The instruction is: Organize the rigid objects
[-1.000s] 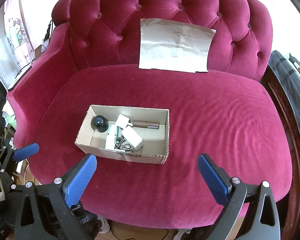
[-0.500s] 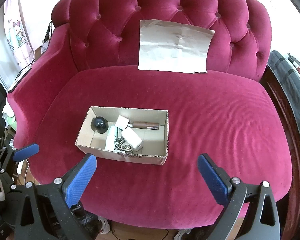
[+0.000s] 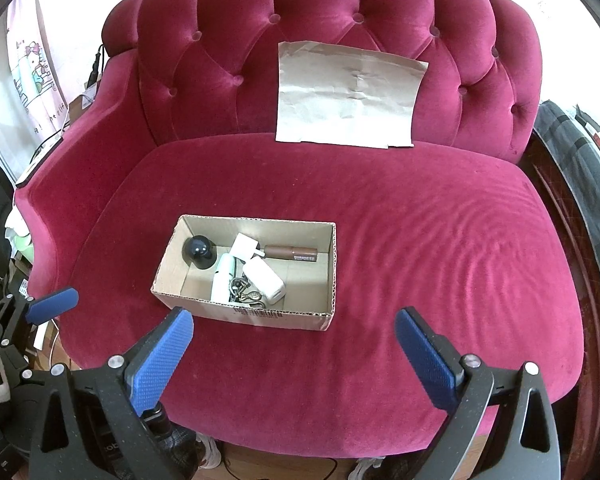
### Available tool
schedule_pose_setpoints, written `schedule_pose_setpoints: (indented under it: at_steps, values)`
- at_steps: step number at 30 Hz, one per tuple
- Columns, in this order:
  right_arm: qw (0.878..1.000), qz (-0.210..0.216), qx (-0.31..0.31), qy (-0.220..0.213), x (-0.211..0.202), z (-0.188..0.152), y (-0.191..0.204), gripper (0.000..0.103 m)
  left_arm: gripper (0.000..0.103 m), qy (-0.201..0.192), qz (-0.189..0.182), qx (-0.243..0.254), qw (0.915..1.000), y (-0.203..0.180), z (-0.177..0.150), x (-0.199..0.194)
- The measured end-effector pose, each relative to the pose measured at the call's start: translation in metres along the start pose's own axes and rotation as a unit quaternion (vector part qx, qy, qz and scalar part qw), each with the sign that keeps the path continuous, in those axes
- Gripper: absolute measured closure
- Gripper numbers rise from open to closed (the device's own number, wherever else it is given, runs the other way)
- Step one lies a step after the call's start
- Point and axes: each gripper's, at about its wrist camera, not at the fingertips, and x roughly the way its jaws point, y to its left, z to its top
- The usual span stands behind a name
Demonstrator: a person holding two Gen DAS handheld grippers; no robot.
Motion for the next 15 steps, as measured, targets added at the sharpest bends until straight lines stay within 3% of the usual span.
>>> schedule_pose_setpoints:
  at_steps: [15]
  values:
    - [1.0, -0.001, 0.006, -0.002, -0.0016, 0.0016, 0.0014, 0.0, 0.0, -0.007, -0.005, -0.003, 1.0, -0.0008, 0.0005, -0.0007]
